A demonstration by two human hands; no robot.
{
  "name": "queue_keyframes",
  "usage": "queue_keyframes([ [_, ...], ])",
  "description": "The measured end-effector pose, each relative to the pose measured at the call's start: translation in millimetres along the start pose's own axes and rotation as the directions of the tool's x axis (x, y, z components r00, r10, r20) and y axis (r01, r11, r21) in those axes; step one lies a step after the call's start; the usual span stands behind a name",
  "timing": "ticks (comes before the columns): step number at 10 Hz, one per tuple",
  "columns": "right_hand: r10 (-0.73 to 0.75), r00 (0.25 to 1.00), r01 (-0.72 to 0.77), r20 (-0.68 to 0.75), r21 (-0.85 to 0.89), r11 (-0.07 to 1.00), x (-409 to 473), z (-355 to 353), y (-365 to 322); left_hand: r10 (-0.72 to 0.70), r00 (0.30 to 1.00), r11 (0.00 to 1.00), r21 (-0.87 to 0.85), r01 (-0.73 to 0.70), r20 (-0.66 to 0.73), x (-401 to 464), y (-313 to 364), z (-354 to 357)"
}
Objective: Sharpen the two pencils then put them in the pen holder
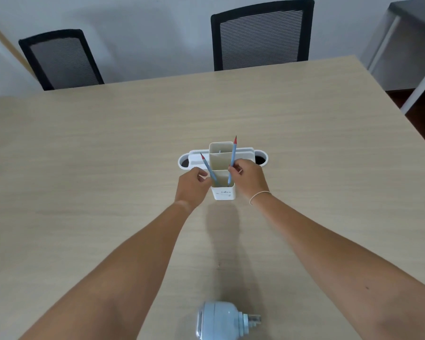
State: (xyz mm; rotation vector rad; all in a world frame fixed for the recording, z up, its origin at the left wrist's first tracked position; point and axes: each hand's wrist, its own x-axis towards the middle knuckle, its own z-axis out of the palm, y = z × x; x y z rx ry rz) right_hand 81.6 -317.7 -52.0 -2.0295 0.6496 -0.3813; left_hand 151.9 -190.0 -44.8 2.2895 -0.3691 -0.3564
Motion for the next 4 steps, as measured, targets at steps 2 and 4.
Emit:
queue_keyframes([
  [2,0.017,1.000,-0.018,-0.011,-0.049,0.999,-6.2,2.2,8.2,-0.015,1.000,1.000,-0.019,0.015,0.020,-1.7,-5.0,-0.2],
  [4,0.042,0.997,-0.043,-0.057,-0.018,0.999,-10.7,-1.4,10.2,-0.027,0.999,0.999,-0.037,0.028,0.037,-7.4,-10.0,-2.6],
])
